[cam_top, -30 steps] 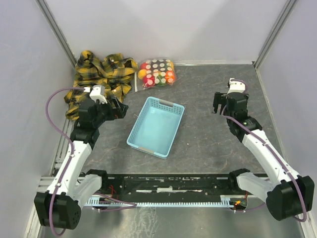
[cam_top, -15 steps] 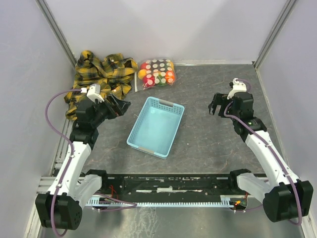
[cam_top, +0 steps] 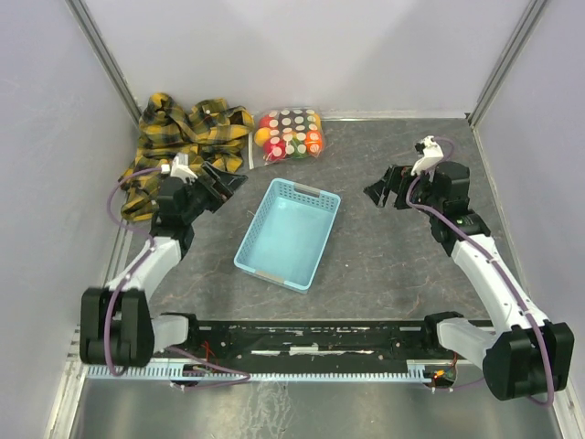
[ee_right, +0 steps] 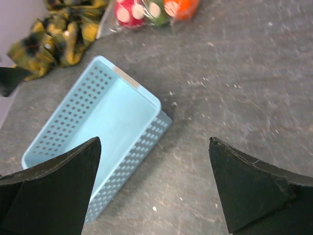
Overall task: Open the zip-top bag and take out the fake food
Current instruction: Pick up the zipper food storage bag at the center of the board.
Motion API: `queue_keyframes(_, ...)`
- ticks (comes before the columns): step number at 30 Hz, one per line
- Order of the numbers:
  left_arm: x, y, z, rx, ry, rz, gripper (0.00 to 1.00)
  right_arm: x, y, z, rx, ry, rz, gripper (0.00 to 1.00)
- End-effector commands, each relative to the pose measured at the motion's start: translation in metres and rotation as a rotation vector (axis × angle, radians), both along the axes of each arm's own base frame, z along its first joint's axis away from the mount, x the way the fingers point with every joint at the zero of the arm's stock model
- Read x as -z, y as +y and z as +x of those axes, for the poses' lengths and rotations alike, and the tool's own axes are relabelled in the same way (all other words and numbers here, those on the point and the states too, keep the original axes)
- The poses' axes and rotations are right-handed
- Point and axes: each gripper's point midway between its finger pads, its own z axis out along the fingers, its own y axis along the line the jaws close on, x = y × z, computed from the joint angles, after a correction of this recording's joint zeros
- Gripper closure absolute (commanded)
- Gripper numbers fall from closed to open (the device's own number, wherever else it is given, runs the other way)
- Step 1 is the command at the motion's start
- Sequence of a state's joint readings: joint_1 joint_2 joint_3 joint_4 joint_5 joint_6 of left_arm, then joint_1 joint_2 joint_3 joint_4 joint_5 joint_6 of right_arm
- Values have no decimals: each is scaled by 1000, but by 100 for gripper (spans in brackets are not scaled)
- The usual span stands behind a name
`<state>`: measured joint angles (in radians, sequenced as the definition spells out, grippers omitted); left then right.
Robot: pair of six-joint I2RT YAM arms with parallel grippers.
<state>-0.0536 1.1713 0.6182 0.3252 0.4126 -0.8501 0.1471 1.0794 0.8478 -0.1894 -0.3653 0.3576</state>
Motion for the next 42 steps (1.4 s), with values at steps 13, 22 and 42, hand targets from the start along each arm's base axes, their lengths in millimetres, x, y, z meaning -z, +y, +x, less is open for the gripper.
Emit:
queue_keyframes(13,39,-11,146,-41,-14,-268,2,-54,47,14,-229,-203,261,1)
queue_keyframes(22,109,2,195,-142,130,-163,5,-51,47,13,-236,-201,256,1)
queue_keyframes(42,128,-25,224,19,92,-279,82,-37,48,17,-240,-148,245,1)
